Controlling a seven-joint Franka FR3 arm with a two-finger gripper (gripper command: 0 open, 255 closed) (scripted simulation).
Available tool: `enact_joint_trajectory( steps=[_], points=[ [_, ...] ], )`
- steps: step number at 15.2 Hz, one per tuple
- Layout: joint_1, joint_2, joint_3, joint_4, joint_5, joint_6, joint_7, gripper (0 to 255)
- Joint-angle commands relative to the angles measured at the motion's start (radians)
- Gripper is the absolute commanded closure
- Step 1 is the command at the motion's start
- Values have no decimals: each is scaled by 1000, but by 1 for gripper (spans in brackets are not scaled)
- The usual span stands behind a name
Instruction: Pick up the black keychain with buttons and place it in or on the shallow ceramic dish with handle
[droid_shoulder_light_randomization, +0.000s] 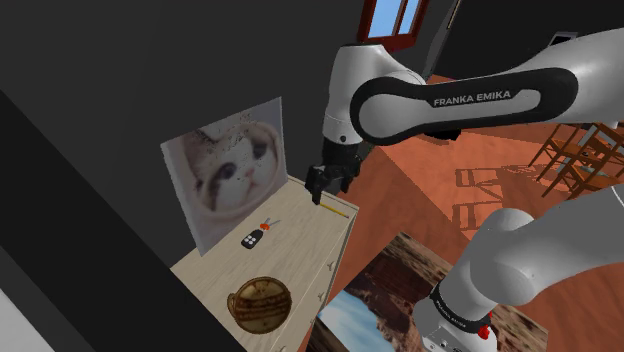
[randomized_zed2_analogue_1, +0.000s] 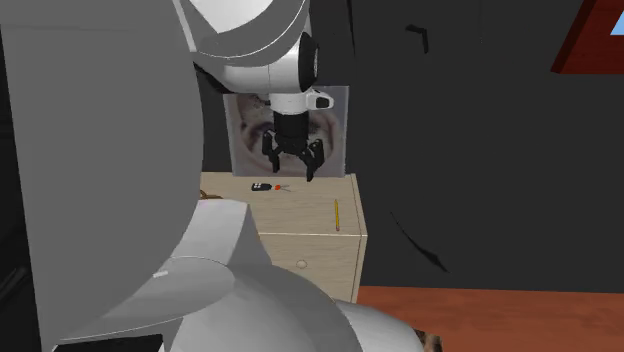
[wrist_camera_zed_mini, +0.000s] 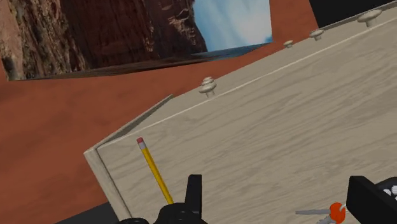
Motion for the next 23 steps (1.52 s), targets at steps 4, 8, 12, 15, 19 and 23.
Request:
enact_joint_trajectory(
  steps=[4,8,12,15,19,23],
  points=[
    [-1,162,101,66,-6,122,153,0],
    [-7,308,173,140,-55,206,287,0],
    [-4,469,226,238,-148,269,439,0],
    [13,578,241,312,-224,294,539,0],
    [18,611,237,291,-247,343,556,0],
    [22,643,233,274,-272,387,573,0]
  ],
)
